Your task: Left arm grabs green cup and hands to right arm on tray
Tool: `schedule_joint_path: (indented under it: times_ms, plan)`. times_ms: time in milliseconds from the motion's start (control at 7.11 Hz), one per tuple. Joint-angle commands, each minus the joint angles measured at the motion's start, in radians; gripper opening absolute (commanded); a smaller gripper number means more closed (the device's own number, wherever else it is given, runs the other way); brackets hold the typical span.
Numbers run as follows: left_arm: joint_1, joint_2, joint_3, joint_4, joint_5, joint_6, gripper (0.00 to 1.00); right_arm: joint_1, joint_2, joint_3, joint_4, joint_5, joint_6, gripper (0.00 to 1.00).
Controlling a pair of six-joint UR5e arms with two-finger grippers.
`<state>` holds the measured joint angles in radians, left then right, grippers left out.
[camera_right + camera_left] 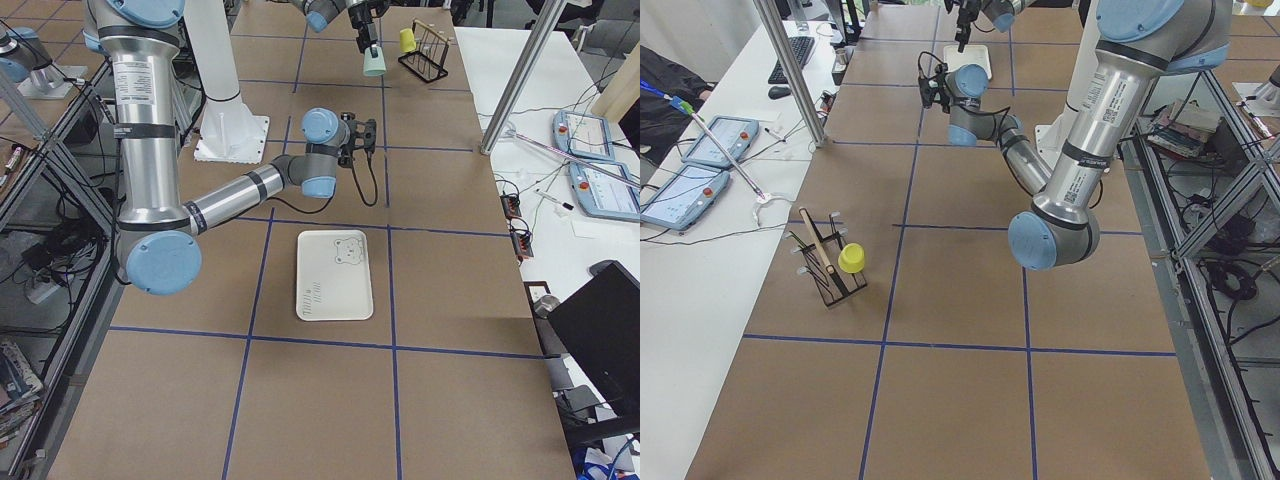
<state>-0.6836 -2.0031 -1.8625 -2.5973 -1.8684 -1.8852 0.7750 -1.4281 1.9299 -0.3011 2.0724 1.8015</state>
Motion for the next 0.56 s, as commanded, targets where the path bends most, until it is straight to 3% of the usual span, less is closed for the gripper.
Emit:
schedule_joint_path:
  times_ms: [0, 141, 422]
  plan:
    - [0.054, 0.001, 0.018, -0.204, 0.021, -0.05, 0.55, -0.163, 0.043, -0.003, 0.209, -0.184, 0.071, 1.0]
    - [0.076, 0.009, 0.023, -0.295, 0.021, -0.078, 0.55, -0.228, 0.044, -0.006, 0.294, -0.281, 0.071, 1.0]
    - [0.134, 0.029, 0.086, -0.517, 0.02, -0.08, 0.55, -0.246, 0.156, -0.032, 0.31, -0.296, 0.111, 1.0]
